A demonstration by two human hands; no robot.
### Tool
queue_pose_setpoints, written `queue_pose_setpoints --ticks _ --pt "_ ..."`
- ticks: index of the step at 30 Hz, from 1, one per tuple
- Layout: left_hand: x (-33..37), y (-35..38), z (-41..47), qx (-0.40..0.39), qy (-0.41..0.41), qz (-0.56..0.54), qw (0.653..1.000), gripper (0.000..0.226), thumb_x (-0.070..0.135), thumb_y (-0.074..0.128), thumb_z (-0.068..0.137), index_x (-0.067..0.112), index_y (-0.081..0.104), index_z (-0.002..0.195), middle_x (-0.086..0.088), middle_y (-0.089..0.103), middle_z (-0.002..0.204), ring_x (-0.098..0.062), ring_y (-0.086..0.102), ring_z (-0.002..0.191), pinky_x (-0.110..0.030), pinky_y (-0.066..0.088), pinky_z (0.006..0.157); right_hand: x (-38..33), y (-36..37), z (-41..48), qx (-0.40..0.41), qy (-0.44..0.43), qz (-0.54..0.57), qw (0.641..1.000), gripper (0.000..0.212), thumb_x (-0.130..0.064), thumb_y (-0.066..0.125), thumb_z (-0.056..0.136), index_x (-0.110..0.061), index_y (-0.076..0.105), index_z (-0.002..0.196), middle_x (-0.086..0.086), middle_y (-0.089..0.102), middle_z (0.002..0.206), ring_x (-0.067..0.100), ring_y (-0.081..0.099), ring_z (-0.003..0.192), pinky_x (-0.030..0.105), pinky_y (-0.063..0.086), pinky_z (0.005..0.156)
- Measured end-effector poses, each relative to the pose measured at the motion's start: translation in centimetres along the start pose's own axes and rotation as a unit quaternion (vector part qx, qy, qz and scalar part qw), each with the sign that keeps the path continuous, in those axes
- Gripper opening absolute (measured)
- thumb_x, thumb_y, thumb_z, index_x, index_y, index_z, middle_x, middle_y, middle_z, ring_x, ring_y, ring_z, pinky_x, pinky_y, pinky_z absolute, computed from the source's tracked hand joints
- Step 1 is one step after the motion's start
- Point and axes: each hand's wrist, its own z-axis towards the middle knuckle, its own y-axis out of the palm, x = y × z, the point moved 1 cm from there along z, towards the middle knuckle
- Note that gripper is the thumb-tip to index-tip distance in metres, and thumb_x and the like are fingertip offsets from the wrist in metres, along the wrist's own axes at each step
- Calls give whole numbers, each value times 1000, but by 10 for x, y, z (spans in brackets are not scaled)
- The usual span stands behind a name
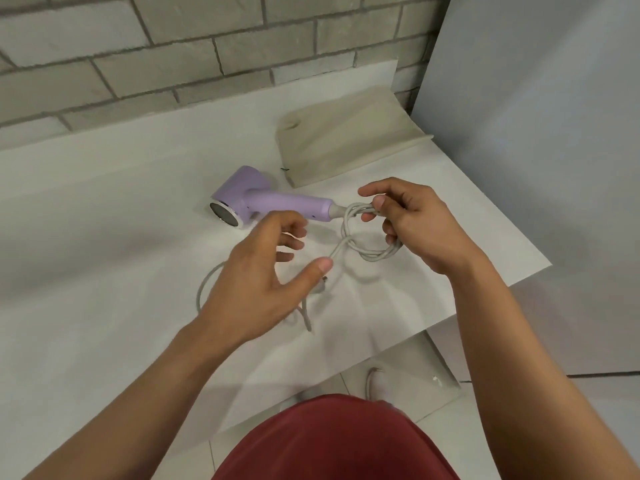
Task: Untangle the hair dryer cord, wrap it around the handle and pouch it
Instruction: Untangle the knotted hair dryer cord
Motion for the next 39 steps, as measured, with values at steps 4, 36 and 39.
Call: queue_pose_setpoints --ticks 4,36,39 --pt "12 25 -1 -47 133 167 976 62 38 78 90 25 50 144 3 48 148 -16 55 127 -37 59 80 0 7 -8 -36 30 31 998 25 -14 52 108 -25 75 110 2 77 83 11 47 56 25 47 56" --pt "-15 19 15 71 14 87 994 35 40 78 90 26 59 115 20 63 107 -1 60 101 -33 58 73 -9 3 -9 -119 -127 107 979 22 -14 68 100 -24 80 115 1 81 93 20 77 85 23 58 80" --pt "-17 18 15 33 -56 -30 997 20 31 69 99 31 67 119 20 75 100 -2 73 92 -41 64 68 -1 9 -4 -120 -111 165 973 19 -21 67 101 -29 81 111 4 79 92 16 74 80 27 59 79"
